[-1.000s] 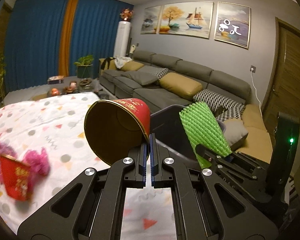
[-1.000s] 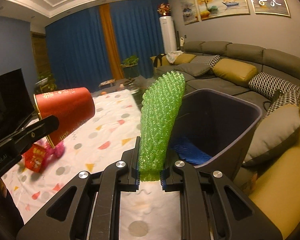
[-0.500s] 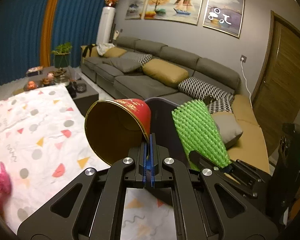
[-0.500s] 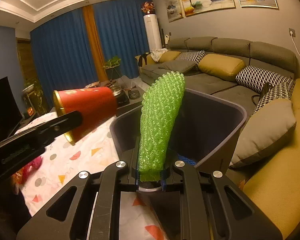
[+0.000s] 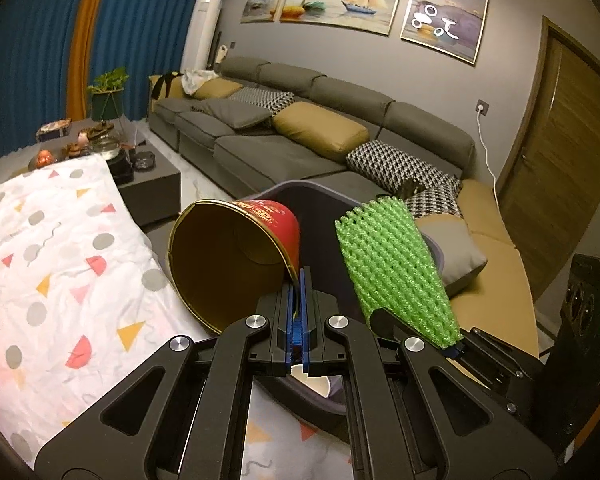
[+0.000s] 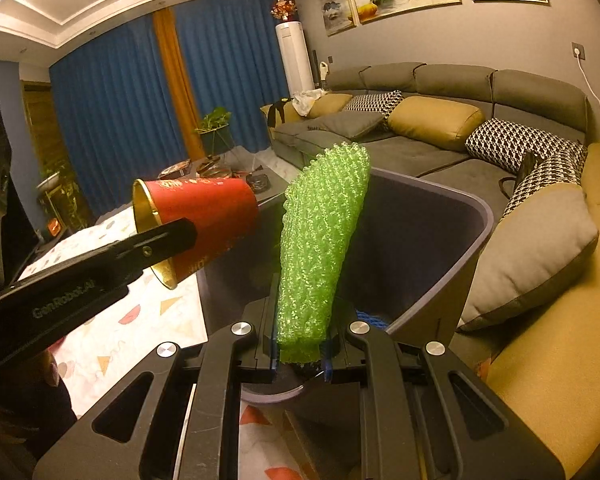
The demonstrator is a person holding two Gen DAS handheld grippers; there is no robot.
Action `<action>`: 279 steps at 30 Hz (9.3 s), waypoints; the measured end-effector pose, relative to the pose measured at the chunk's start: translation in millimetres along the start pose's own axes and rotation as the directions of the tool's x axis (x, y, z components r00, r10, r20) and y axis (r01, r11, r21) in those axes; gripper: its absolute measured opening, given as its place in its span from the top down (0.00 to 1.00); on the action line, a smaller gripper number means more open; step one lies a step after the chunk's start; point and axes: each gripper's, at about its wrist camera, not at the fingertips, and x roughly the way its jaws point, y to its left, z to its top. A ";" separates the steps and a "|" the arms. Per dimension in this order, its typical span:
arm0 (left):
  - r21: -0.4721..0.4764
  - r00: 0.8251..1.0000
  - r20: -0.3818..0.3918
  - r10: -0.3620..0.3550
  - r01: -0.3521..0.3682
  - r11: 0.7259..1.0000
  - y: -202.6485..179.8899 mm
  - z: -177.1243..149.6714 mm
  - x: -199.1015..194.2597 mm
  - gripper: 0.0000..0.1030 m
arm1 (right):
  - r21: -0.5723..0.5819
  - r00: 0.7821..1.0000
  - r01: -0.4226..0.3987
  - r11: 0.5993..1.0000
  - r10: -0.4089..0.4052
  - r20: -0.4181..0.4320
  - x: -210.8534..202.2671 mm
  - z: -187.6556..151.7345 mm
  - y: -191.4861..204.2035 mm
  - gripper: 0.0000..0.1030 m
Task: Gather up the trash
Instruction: 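Open both tools over the grey bin to drop the cup and net, then move both open tools back to the remaining trash on the table, then close left tool on the tall red paper cup while right tool reaches the pink bag, then lift the red cup with left tool while right tool grasps the pink bag, then carry the red cup and pink bag over the grey bin, then open both tools over the grey bin to drop the cup and bag, then move both open tools back to the orange cup and pink bag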
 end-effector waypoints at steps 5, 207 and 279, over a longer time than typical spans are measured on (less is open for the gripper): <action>-0.011 1.000 -0.016 -0.009 0.008 1.000 2.2 0.7 9.2 0.98 | -0.001 1.000 0.002 1.000 -0.002 -0.002 1.7 -0.5 -0.6 0.82; -0.250 0.933 0.168 0.319 -0.273 0.929 125.1 -77.1 -223.9 0.45 | -0.227 0.973 -0.209 0.951 0.225 0.046 -51.1 -21.0 161.4 0.81; -0.173 0.953 0.064 0.296 -0.282 0.944 71.1 -45.9 -101.3 0.10 | -0.023 0.984 0.105 0.994 -0.101 0.149 -51.1 -8.9 24.9 0.32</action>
